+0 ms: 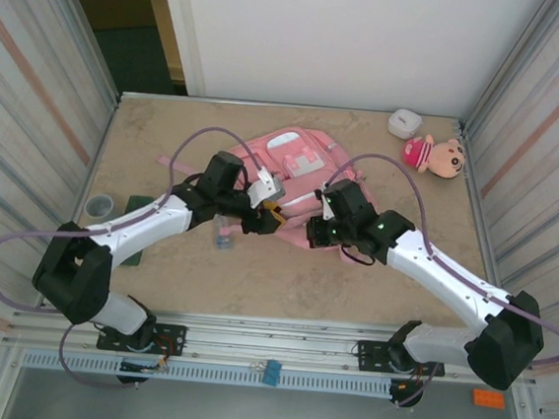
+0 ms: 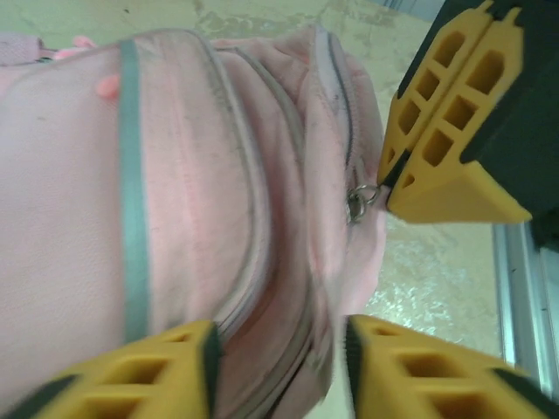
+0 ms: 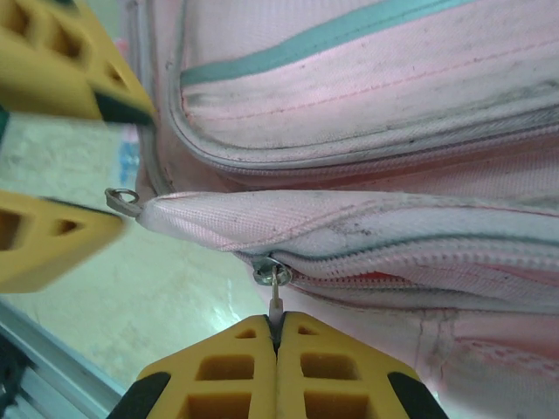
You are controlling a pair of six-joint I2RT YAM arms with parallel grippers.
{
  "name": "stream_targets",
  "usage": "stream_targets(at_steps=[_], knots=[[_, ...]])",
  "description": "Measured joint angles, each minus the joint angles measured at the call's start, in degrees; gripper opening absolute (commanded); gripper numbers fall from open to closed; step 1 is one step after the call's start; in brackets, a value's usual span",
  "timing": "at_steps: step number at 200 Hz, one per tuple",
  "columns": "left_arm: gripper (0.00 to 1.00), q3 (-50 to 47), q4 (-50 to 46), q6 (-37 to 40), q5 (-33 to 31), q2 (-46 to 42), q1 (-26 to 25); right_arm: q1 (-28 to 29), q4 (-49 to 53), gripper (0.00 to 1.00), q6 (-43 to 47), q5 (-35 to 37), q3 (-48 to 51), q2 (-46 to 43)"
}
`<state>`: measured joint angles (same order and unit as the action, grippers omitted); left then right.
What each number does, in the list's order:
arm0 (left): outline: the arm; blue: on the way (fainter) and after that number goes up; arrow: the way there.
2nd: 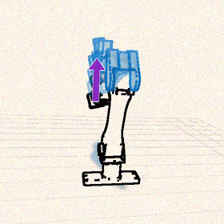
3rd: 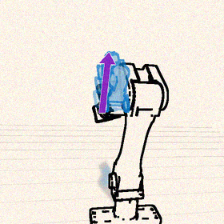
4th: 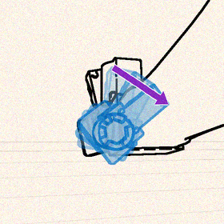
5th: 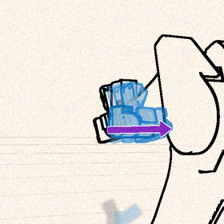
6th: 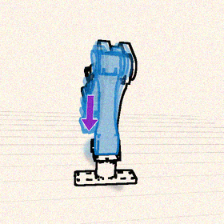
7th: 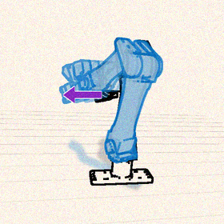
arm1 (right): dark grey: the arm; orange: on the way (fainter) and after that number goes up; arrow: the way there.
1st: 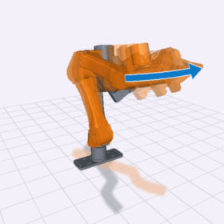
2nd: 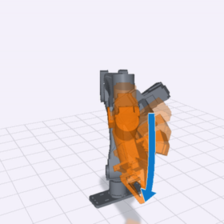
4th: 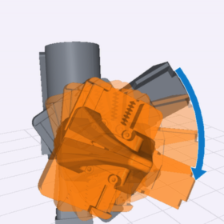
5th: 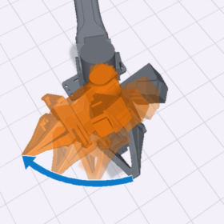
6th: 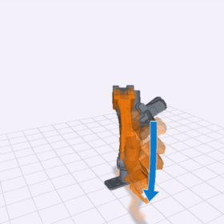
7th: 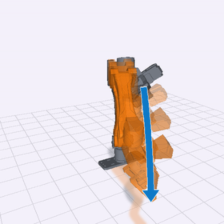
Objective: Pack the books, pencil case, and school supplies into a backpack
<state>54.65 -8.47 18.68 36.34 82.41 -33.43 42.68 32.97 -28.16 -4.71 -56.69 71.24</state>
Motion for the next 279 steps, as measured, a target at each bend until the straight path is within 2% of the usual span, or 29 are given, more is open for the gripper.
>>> stream_targets(at_steps=[35, 61, 81, 89, 112, 121, 131, 144, 159, 180, 251, 279], knots=[[0.82, -5.3, 3.8, 4.5, -1.1, -1.7, -0.9, -2.5, 2.0, 0.0, 1.4, -6.8, 0.5, 2.3], [0.91, -6.8, 4.3, 8.8, -2.4, -0.2, -2.7, -4.5, 2.4, 0.0, 1.9, -11.5, 0.6, 3.2], [0.91, -8.2, 8.1, 11.1, -5.8, 0.8, -5.4, -5.3, 3.0, 0.0, 2.1, -13.4, 0.6, 3.2], [0.88, -8.7, 10.0, 11.5, -7.1, 1.4, -6.1, -5.7, 3.5, 0.0, 2.2, -13.6, 0.7, 3.2], [0.61, -9.4, 16.1, 11.6, -10.1, 4.6, -7.2, -6.4, 4.0, 0.0, 2.7, -13.7, 1.1, 3.2], [0.56, -9.4, 18.1, 11.9, -11.2, 5.8, -7.3, -6.6, 4.1, 0.0, 3.0, -13.4, 1.5, 3.2], [0.57, -9.4, 20.1, 12.2, -12.1, 6.8, -7.5, -6.7, 4.2, 0.0, 3.2, -13.2, 1.9, 3.2], [0.75, -9.8, 22.1, 12.8, -13.9, 7.1, -8.1, -6.8, 4.2, 0.0, 3.2, -12.9, 2.4, 3.2], [0.9, -11.2, 24.2, 14.1, -15.6, 6.3, -9.3, -7.0, 4.0, 0.0, 3.2, -13.0, 2.5, 3.2], [0.98, -13.3, 26.2, 15.7, -17.4, 4.7, -10.7, -7.1, 3.5, 0.0, 3.2, -13.3, 2.5, 3.2], [0.99, -15.7, 33.6, 21.0, -20.1, 3.8, -11.3, -7.1, 3.0, 0.0, 3.4, -14.1, 2.5, 3.1], [0.86, -13.6, 30.3, 24.0, -20.6, 4.7, -11.6, -7.1, 2.8, 0.0, 3.4, -14.3, 2.5, 2.8]])
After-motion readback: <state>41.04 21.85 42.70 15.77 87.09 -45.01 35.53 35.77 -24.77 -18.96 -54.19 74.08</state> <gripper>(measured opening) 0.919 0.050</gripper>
